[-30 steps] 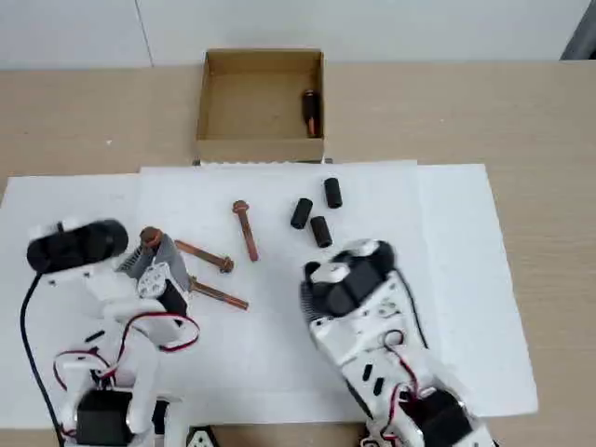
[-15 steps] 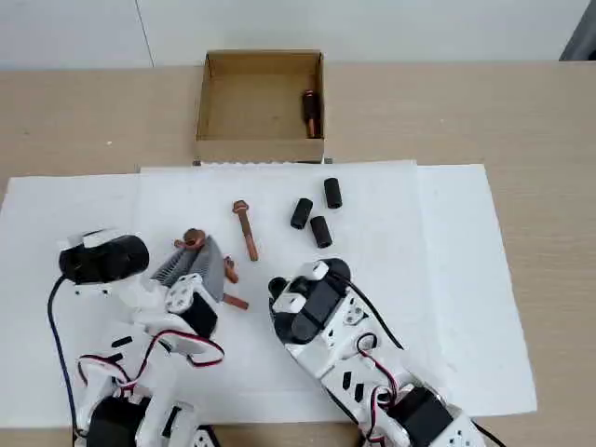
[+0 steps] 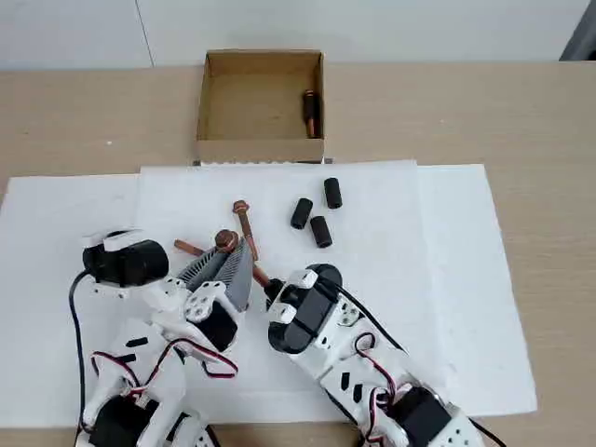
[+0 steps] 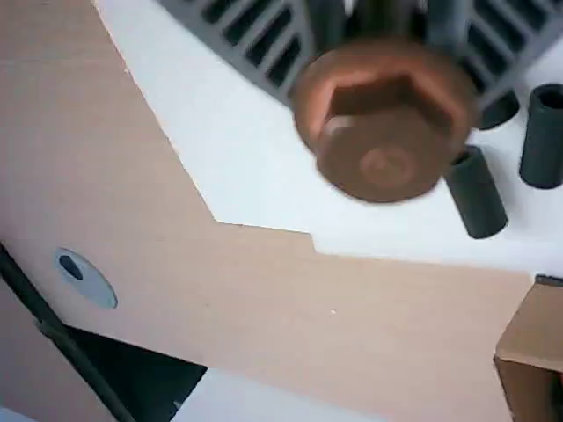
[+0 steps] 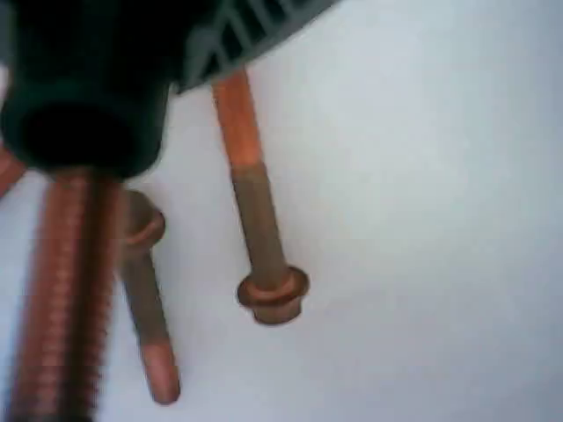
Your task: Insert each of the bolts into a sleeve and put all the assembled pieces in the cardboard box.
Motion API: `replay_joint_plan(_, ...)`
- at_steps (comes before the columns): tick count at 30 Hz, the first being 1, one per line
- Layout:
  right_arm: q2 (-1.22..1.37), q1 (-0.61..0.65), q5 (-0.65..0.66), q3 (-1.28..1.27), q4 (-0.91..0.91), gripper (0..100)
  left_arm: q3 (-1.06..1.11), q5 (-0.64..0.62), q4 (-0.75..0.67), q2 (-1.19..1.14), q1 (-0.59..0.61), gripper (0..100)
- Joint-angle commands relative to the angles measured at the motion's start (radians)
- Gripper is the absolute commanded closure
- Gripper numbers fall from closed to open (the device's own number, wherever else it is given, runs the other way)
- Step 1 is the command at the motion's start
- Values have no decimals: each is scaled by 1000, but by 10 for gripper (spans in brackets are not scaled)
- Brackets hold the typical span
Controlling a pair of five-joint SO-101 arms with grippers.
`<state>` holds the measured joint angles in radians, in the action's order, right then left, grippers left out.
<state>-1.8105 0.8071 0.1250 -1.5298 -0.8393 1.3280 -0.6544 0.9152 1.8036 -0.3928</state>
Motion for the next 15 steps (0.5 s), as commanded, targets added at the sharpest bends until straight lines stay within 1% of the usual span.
replay_joint_plan(1,-5,12,32,-3,39,995,-5,-5,-28,9,-9,995)
replay_joint_plan(8,-5,12,38,-8,65,995,-5,-5,-25,8,-11,995)
replay_joint_plan(12,-5,12,38,-6,65,995,-5,-5,-15,8,-64,995)
replay_joint_plan(15,-5,12,38,-5,65,995,21,-5,-15,8,-78,995)
